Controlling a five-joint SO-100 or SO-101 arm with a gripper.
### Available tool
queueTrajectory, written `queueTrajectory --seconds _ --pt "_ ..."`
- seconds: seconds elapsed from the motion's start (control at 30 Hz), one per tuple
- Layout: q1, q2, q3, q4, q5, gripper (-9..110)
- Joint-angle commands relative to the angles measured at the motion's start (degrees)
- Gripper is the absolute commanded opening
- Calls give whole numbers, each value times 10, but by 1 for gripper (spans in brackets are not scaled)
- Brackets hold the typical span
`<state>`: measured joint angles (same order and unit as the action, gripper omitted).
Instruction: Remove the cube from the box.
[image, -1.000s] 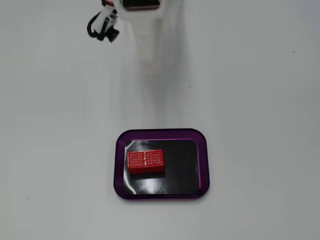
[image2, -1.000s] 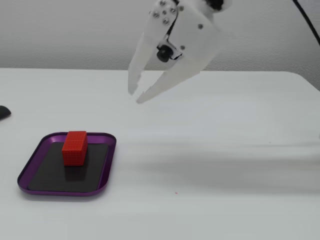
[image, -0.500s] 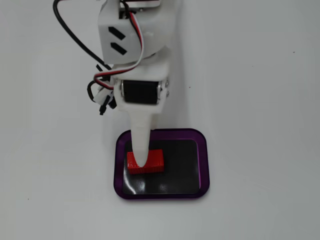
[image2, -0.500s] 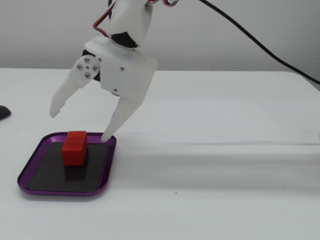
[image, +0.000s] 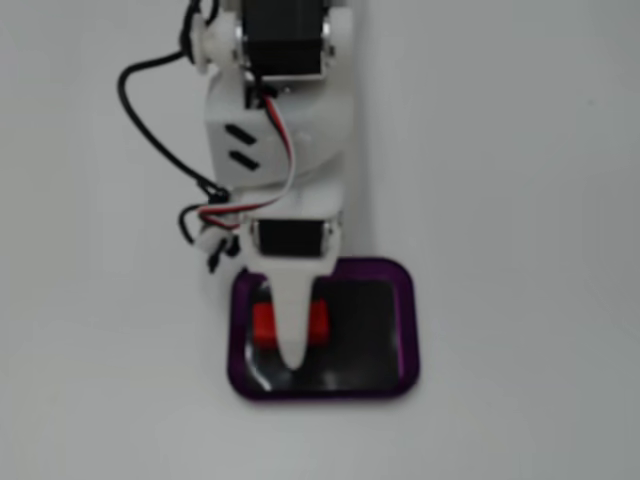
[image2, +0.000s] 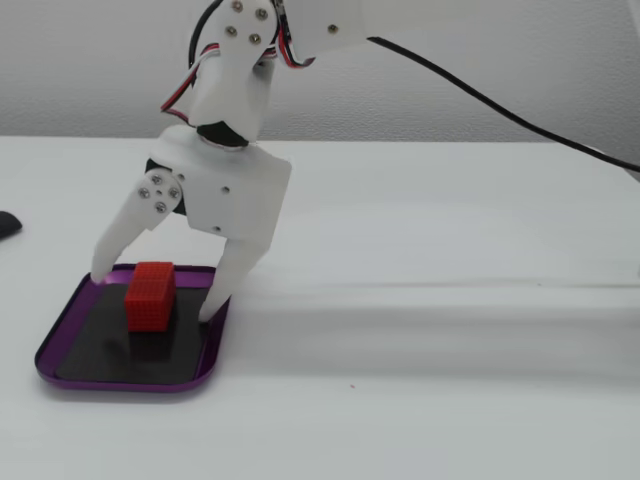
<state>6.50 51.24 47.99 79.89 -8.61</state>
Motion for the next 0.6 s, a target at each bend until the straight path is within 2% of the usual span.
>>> queueTrajectory --seconds 0.0,0.17,0.47,0.57 --pt "0 0 -21 -17 -4 29" --pt "0 -11 -21 -28 -5 27" --pt "0 -13 -22 -36 -5 1" --pt "0 -12 -22 -36 -5 0"
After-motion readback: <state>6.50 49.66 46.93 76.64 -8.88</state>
